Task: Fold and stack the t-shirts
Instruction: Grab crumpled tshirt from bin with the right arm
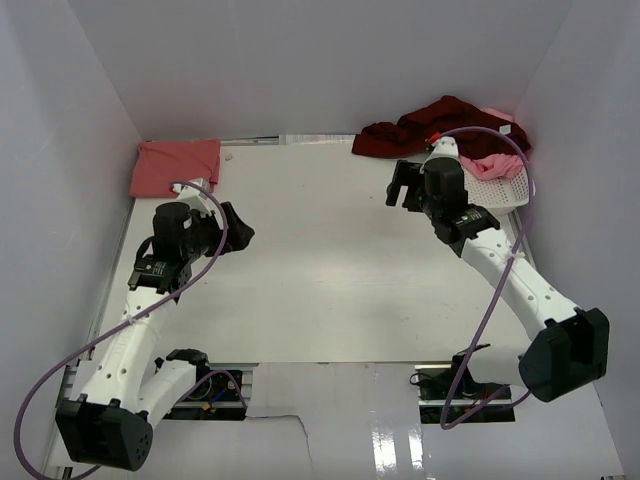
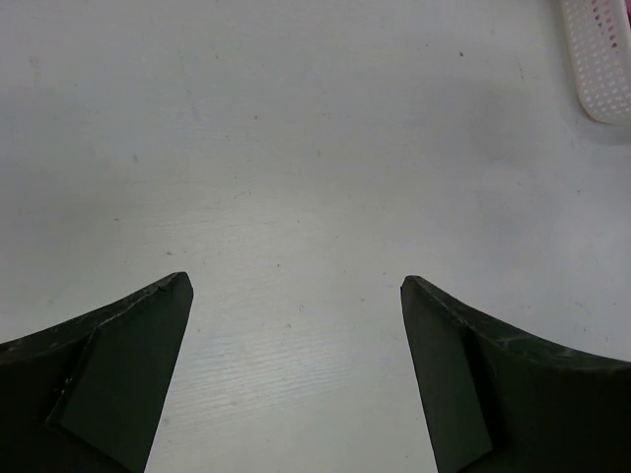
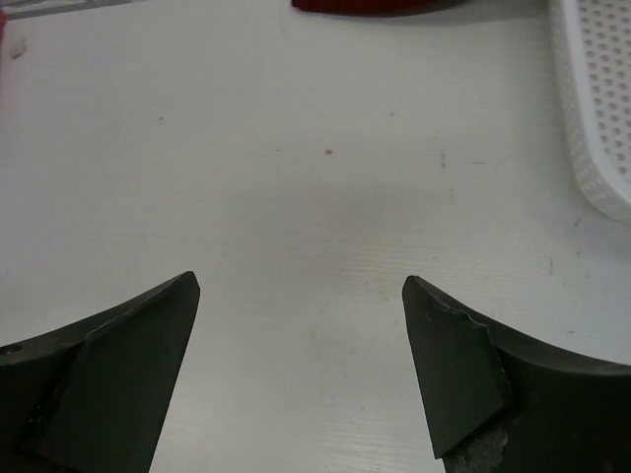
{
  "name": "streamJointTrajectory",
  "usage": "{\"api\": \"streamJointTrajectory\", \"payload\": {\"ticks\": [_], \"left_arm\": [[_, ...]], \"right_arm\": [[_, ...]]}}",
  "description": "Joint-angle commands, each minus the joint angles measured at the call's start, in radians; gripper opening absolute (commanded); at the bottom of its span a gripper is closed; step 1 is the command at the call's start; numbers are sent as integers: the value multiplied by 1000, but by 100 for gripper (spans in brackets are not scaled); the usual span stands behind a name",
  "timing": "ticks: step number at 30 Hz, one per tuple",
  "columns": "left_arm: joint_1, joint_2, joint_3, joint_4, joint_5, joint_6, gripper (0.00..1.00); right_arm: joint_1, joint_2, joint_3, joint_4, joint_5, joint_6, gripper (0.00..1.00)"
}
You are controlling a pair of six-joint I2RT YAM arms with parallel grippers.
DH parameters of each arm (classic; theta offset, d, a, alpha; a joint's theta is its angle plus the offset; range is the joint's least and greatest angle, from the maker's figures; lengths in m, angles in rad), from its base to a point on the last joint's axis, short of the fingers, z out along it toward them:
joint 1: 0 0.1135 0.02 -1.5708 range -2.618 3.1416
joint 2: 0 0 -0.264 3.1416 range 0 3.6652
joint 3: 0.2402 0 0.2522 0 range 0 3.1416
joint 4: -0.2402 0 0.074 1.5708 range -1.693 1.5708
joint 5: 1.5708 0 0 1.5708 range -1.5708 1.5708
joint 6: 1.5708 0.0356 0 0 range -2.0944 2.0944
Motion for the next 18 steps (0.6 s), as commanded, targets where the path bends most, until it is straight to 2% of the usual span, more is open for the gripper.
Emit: {"api": "streamJointTrajectory", "payload": {"ticks": [1,4,5,7,14,18], "left_arm": [[-1,32,13,18,36,14,98],[1,29,13,16,47,18,98],[-1,26,12,18,50,18,98],[1,13,6,24,51,17,98],[-1,-7,-2,25,65,20,98],[-1,-12,-5,25,62,18,98]], "right_arm": [[-2,64,57,69,245,-42,90],[-16,205,86,138,342,-28,90],[-48,312,112,140,345,-1,90],[-80,472,210,134,298,79,90],[-125,819,513,190,335,214,90],[-148,1011,754,232,341,205,90]]}}
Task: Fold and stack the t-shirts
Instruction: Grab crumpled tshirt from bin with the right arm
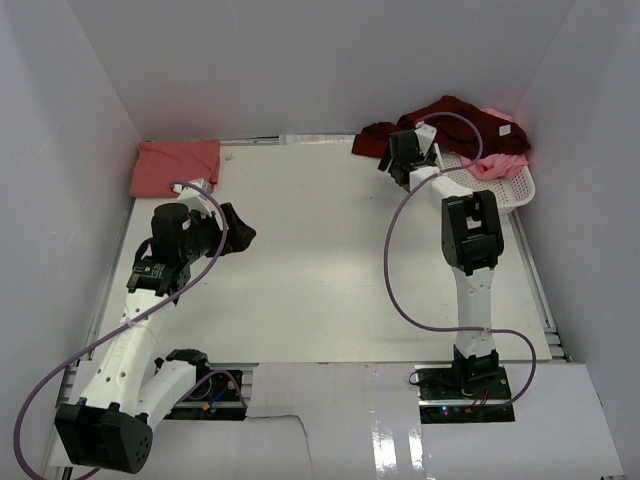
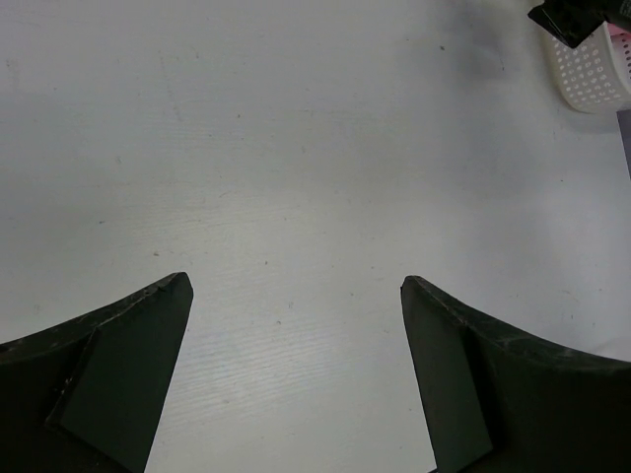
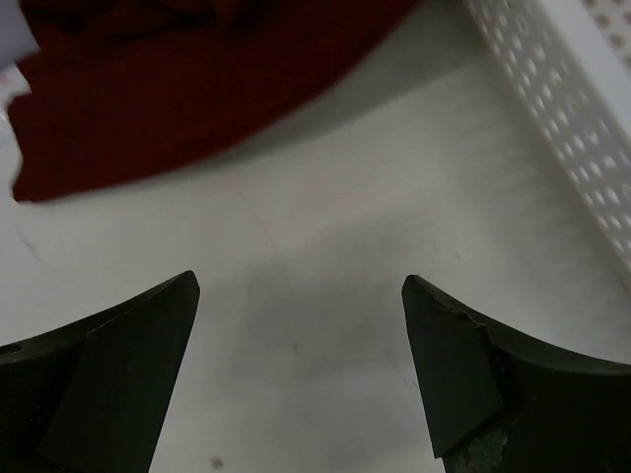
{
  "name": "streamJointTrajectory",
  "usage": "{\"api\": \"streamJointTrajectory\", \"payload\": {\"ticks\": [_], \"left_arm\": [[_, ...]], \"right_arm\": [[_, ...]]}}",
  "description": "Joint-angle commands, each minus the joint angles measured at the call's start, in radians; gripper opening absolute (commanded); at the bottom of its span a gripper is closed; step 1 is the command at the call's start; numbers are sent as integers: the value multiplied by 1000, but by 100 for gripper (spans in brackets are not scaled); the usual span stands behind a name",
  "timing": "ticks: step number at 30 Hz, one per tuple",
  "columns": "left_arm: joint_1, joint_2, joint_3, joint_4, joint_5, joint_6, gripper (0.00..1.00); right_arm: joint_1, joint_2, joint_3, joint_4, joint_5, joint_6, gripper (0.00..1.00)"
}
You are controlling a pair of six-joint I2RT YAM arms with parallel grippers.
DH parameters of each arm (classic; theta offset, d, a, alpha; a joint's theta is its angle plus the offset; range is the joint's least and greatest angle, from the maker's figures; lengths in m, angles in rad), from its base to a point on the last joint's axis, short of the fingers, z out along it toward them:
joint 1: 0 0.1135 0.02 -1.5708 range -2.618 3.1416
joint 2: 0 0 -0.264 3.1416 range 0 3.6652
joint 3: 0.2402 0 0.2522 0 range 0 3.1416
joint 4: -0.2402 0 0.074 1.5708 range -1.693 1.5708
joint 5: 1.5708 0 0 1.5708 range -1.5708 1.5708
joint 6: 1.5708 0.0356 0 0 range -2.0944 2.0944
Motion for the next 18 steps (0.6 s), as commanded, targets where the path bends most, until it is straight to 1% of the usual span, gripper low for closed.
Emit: {"api": "streamJointTrajectory", "payload": {"ticks": [1,3,6,11,15,18], "left_arm": [[1,-26,-4,26,18,13,98],[-1,-28,-5,26,20,15,98],[-1,-25,-5,29,17,15,98],[1,-2,-2,27,9,21,98],[1,12,1,26,10,22,98],[1,18,1,29,12,22,98]], "right_arm": [[-19,83,212,120,33,25,90],[-32,172,325,140,1,10,90],[-49,260,417,165,-13,0,90],[-75,375,522,174,-24,29,90],[-86,397,545,174,-16,37,90],[-89,377,496,226,-18,29,90]]}}
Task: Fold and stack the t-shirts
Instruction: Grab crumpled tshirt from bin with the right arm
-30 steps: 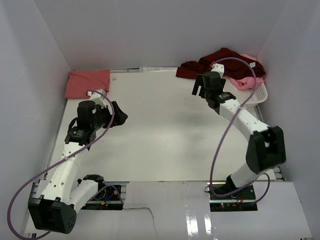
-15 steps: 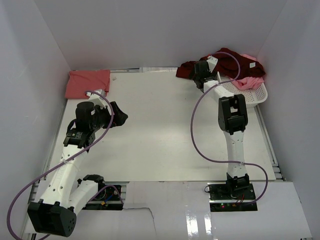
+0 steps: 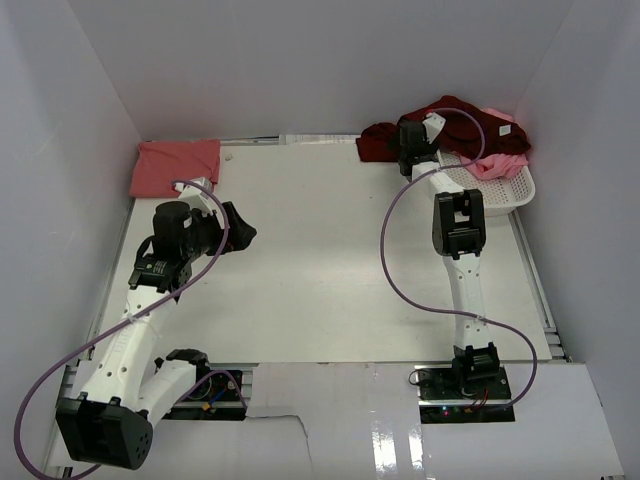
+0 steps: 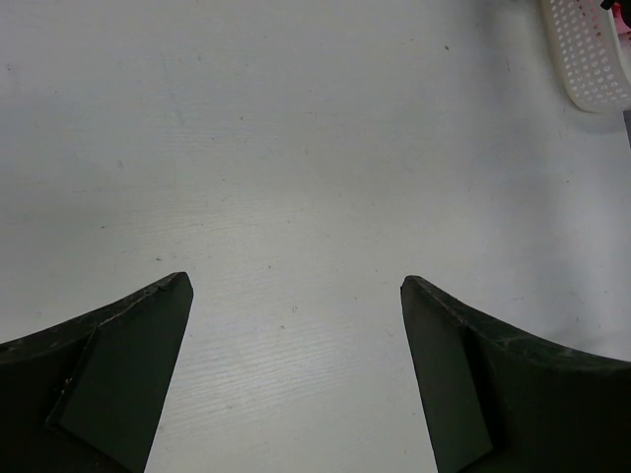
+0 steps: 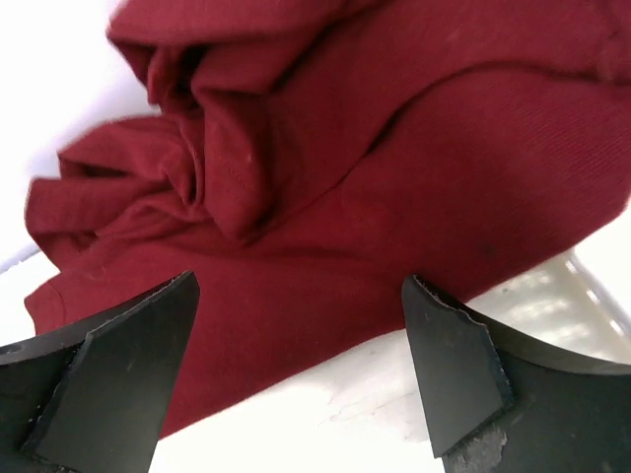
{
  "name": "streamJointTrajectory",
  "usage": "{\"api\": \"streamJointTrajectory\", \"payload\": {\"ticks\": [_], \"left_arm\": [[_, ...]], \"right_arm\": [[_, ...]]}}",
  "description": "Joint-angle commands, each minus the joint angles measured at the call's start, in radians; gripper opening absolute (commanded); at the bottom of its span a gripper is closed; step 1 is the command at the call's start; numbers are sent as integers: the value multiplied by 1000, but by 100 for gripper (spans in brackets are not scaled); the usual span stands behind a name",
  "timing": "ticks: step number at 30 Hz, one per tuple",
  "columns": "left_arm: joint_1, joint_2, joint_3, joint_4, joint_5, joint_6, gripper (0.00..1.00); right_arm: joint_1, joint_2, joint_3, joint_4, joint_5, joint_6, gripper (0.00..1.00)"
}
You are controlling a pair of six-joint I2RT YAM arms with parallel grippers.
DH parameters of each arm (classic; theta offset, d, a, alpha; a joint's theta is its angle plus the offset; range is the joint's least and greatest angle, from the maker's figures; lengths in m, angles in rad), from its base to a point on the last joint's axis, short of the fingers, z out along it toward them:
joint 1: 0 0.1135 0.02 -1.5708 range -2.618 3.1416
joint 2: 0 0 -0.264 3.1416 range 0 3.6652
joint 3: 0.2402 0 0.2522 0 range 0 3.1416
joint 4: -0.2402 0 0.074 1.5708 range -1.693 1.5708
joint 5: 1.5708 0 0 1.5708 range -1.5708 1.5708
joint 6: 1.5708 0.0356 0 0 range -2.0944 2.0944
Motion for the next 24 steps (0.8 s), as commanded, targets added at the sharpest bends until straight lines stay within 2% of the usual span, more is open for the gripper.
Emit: {"api": "streamJointTrajectory", "payload": {"ticks": [1,9,10,11,13,15,16,18,19,24], "left_arm": [[1,-1,2,11,12,16,98],[-1,8,1,10,9,19,98],[1,8,2,9,7,18,98],[1,10,2,10,6,19,98],[1,12,2,10,3,21,98],[1,16,1,9,3,21,98],[-1,18,4,7,3,19,98],[1,19,2,6,4,21,98],[-1,19,4,7,4,21,98],[1,21,2,7,6,21,98]], "right_arm": [[-3,-31,-7,106,28,7,90],[-28,62,89,146,-3,21,92],[-29,79,109,141,-11,26,96],[-36,110,128,140,-20,29,94],[-43,125,146,149,-35,52,73],[-48,127,127,167,-28,67,59],[-54,124,119,178,-31,76,38],[-56,118,94,205,-40,82,23],[-56,98,77,222,-52,82,8],[-57,-13,-48,319,-153,78,8]]}}
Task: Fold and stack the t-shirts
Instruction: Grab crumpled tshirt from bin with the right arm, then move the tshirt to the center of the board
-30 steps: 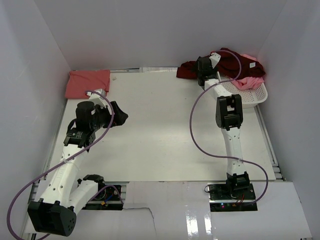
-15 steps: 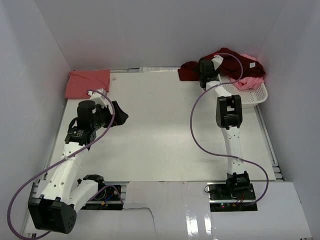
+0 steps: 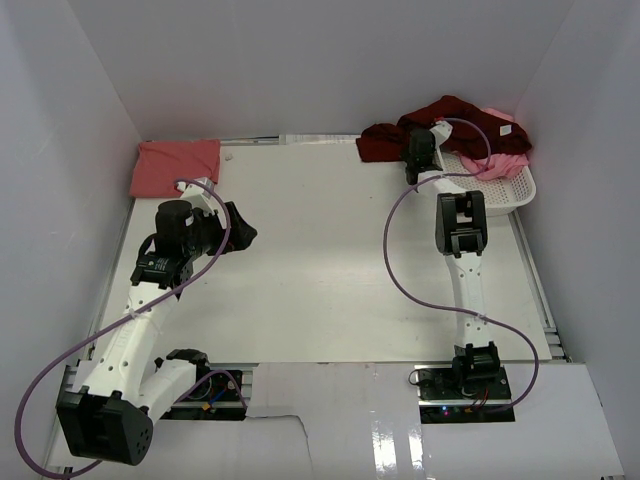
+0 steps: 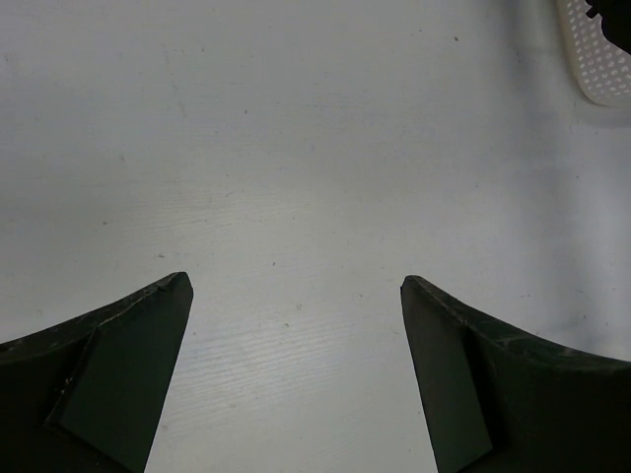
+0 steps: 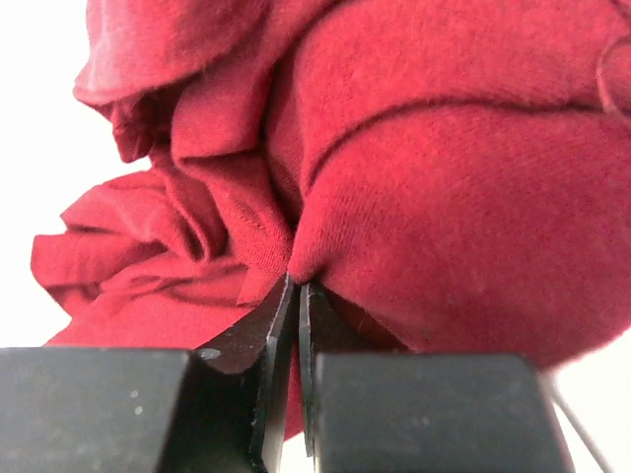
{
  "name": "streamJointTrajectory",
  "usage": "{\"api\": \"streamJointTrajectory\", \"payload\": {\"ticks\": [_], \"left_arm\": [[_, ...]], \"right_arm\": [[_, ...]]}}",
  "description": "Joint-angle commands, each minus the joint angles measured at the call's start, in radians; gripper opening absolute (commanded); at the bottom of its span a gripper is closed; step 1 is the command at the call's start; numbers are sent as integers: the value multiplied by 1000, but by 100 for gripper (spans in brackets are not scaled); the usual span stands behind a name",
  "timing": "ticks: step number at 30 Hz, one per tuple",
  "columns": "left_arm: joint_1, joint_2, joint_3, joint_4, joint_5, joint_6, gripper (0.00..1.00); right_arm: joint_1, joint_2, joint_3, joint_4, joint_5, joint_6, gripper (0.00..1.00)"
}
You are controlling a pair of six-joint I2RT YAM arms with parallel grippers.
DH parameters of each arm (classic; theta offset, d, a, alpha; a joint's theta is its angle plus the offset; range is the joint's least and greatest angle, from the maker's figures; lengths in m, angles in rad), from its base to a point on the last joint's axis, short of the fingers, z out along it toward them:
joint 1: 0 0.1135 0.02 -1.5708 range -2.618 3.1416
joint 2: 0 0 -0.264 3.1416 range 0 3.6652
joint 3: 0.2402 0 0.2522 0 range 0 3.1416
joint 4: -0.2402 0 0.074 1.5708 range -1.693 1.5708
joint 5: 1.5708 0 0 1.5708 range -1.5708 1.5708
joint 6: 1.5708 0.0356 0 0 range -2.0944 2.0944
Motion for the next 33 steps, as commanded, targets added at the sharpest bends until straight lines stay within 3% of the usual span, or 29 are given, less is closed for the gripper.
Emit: {"api": "streamJointTrajectory", "payload": {"ticks": [1,5,9,15,20,21,23,24,29,33], "left_arm": [[1,-8,4,6,7,13,98],[-1,-12,2,6,13,12,98],[1,-26,2,6,17,12,98],[2,-51,-2,5,20,9,98],[1,-63,-1,6,26,9,98],[1,-66,-1,5,25,9,98],[2,-78,-2,5,13,7,98],[1,-83,-4,5,7,7,98],[1,-92,-7,-14,-30,-4,98],[1,-80,2,-30,-32,-19,98]], "right_arm": [[-5,-148,-65,86,-89,7,8],[17,-317,-194,70,-267,5,8],[92,-542,-338,-64,-469,-77,8],[273,-1069,-705,-170,-604,-171,8],[363,-1222,-534,-555,-723,-278,8],[365,-1240,-483,-674,-732,-286,17],[365,-1238,-440,-805,-734,-320,83],[363,-1239,-435,-853,-729,-334,93],[365,-1334,-734,-884,-694,-338,90],[443,-1382,-918,-901,-688,-354,91]]}}
